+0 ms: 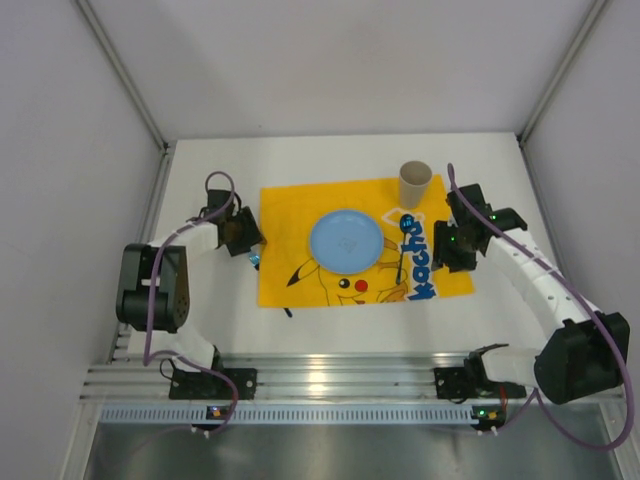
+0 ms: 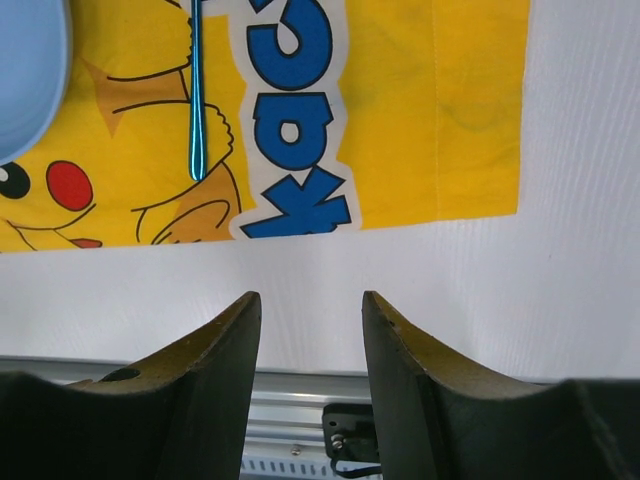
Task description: Set the dinner table for one person
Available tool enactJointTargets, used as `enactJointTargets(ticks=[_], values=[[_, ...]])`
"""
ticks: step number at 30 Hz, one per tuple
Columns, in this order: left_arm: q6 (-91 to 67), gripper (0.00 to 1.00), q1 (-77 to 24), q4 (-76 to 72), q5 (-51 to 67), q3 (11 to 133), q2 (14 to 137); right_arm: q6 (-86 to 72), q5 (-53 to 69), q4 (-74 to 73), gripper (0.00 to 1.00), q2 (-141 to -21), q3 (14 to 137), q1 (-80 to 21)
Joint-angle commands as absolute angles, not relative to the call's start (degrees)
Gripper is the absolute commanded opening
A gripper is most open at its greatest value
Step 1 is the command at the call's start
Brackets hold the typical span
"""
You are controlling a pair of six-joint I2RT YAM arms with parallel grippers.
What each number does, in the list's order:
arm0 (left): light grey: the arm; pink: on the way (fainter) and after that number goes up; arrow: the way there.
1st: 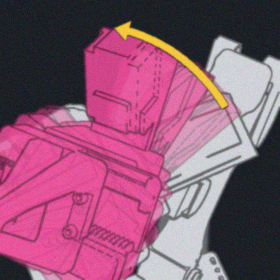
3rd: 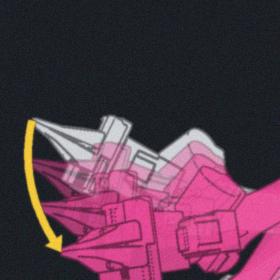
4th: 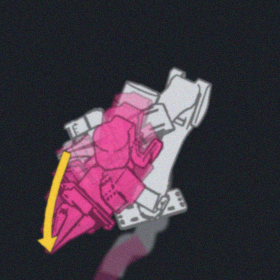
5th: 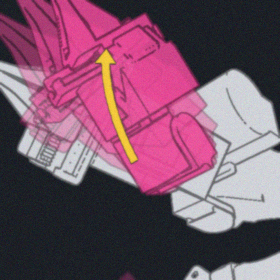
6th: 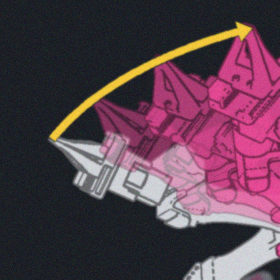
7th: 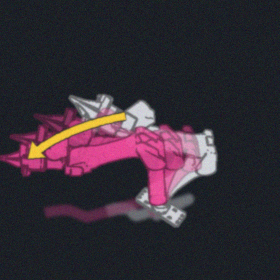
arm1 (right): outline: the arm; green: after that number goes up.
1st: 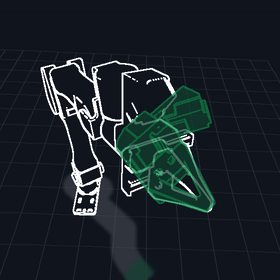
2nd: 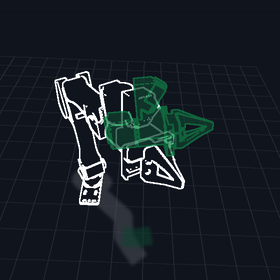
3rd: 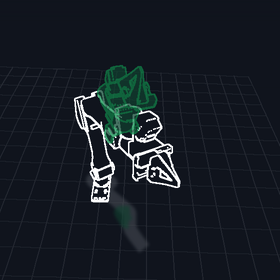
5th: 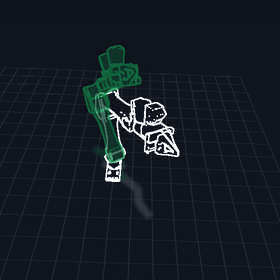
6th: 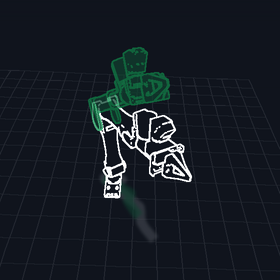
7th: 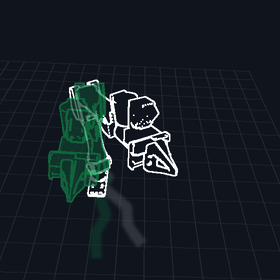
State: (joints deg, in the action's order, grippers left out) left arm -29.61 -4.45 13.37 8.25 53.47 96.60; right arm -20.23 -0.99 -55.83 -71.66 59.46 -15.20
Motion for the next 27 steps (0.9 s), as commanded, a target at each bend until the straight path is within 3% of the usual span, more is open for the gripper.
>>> enactJointTargets(ticks=[1,7,15,27], values=[[-28.3,0.59,-1.94,16.43,7.21,50.36,96.24,-19.6,-1.06,-56.6,0.46,-71.98,61.88,-15.21],[-26.55,0.58,2.81,17.75,8.35,50.71,94.57,-19.34,-1.14,-57.04,0.46,-71.63,61.17,-15.29],[-27.51,0.51,2.81,15.12,13.52,46.59,92.03,-19.6,-1.14,-56.78,0.46,-71.81,61.0,-15.21],[-29.27,0.5,2.81,9.32,21.71,42.19,91.23,-20.13,-0.79,-56.51,0.46,-70.05,58.36,-15.29]])
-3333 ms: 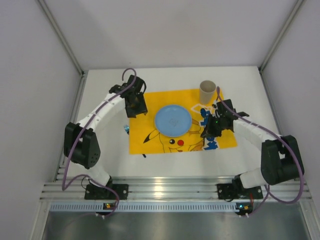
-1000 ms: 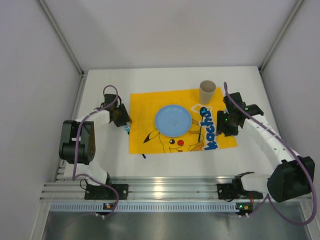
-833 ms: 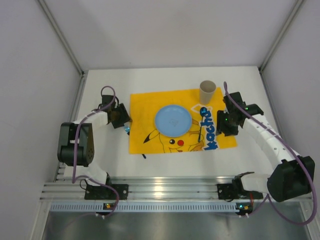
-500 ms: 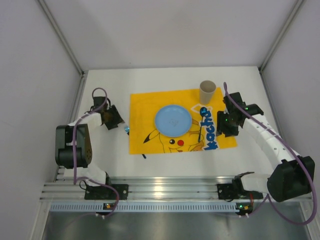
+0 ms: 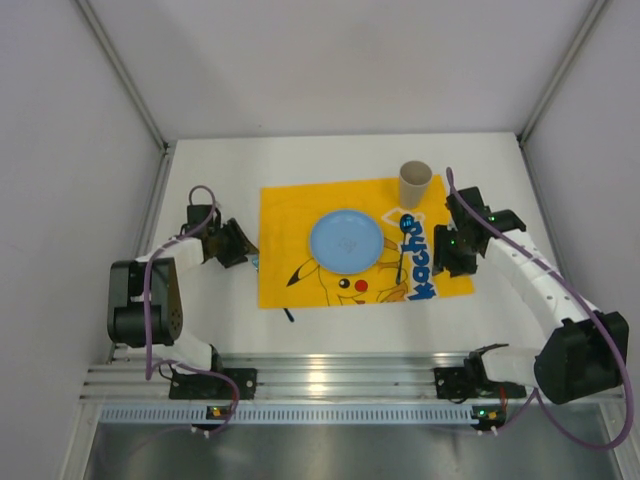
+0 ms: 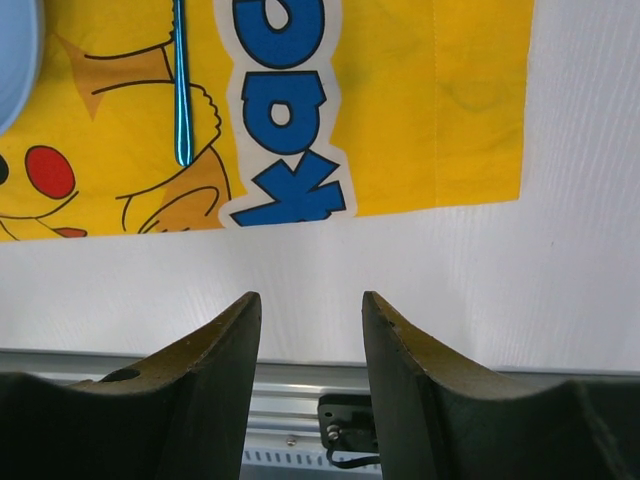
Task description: Set the dinner table for one person
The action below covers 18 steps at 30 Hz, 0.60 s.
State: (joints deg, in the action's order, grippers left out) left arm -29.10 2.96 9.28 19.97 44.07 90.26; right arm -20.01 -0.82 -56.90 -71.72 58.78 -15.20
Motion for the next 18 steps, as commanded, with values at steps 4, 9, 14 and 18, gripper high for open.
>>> enactJointTargets(ticks=[4,9,14,18], values=[[-29.35,0.49,2.81,8.79,21.97,41.49,91.15,-20.3,-0.7,-56.78,0.46,-69.44,58.18,-15.29],[-29.44,0.43,2.81,8.53,22.15,41.05,91.67,-20.48,-0.88,-56.87,0.46,-68.82,57.57,-15.38],[-29.71,0.31,2.73,8.0,21.18,40.34,92.28,-20.39,-0.97,-57.04,0.45,-68.12,56.87,-15.29],[-29.88,0.17,2.73,7.82,20.83,41.3,93.16,-20.48,-0.97,-57.13,0.45,-67.94,56.6,-15.29]])
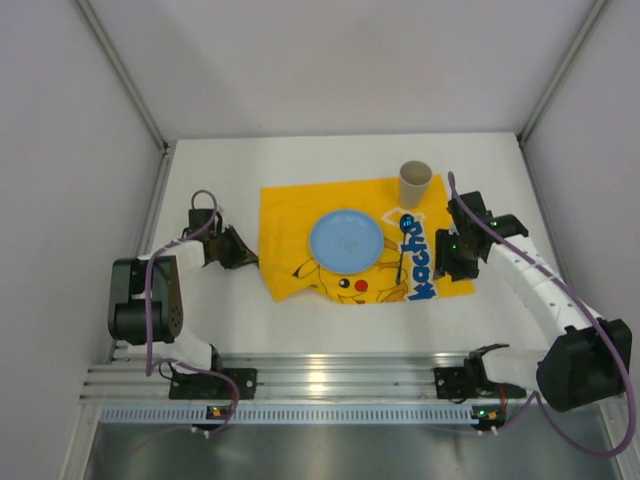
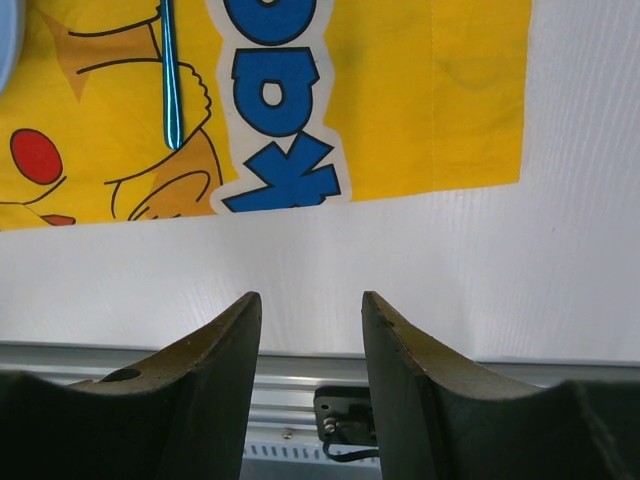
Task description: Set the dinner table for one person
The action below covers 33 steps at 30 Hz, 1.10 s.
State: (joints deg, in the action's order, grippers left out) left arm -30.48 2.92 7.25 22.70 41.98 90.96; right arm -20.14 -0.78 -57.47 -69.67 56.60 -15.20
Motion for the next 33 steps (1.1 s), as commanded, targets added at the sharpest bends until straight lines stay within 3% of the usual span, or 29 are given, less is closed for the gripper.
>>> enactJointTargets(ticks=[1,11,20,33], values=[[-29.71,0.16,2.81,7.91,20.74,41.66,93.51,-20.48,-1.14,-57.22,0.46,-67.85,56.43,-15.38],[-24.44,0.0,2.81,16.51,14.95,48.77,92.11,-20.13,-1.32,-57.57,0.46,-67.5,56.34,-15.29],[-13.89,0.0,2.9,26.62,1.77,57.3,89.04,-20.13,-0.88,-57.04,0.46,-68.2,56.42,-15.38],[-7.47,0.0,2.73,24.35,-5.6,62.4,78.06,-19.69,-0.26,-56.43,0.45,-69.7,57.57,-15.64]])
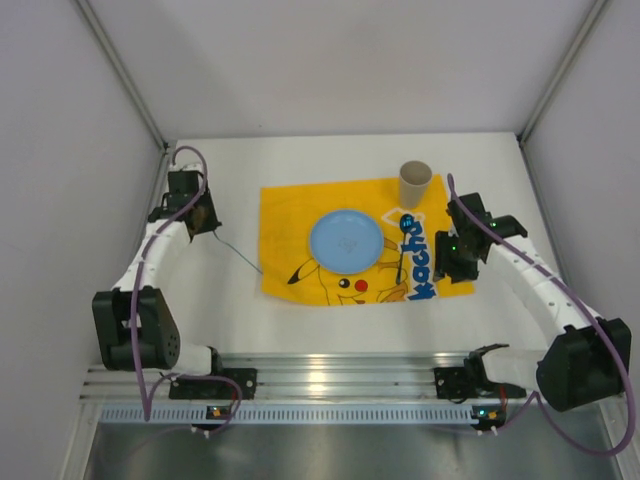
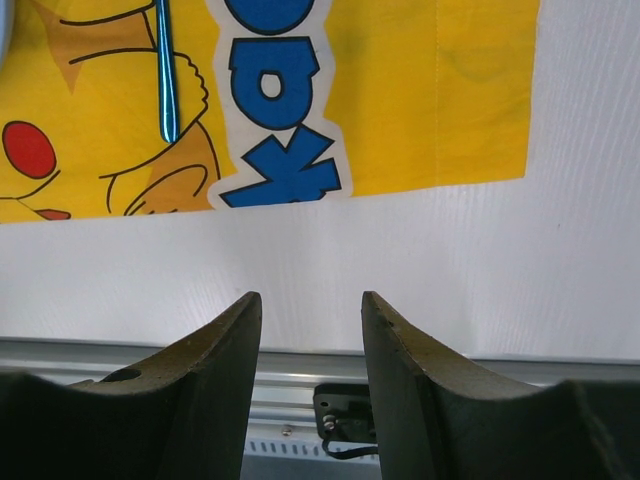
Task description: Set the dinner table for one person
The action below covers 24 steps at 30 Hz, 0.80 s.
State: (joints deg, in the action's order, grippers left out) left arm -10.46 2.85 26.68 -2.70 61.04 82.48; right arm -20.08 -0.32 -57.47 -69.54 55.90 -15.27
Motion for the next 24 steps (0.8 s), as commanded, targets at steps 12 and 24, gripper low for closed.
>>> enactJointTargets(ticks=[12,24], values=[[-3.51,0.0,3.34,20.57,-1.15,68.81,75.24,-18.98,1.58,-58.36,0.45,-69.08,59.41,-16.26],[-7.3,0.0,-2.98,10.82,29.78,67.85,81.63,-19.34,2.81,-57.31,0.45,-68.99,57.75,-17.23]])
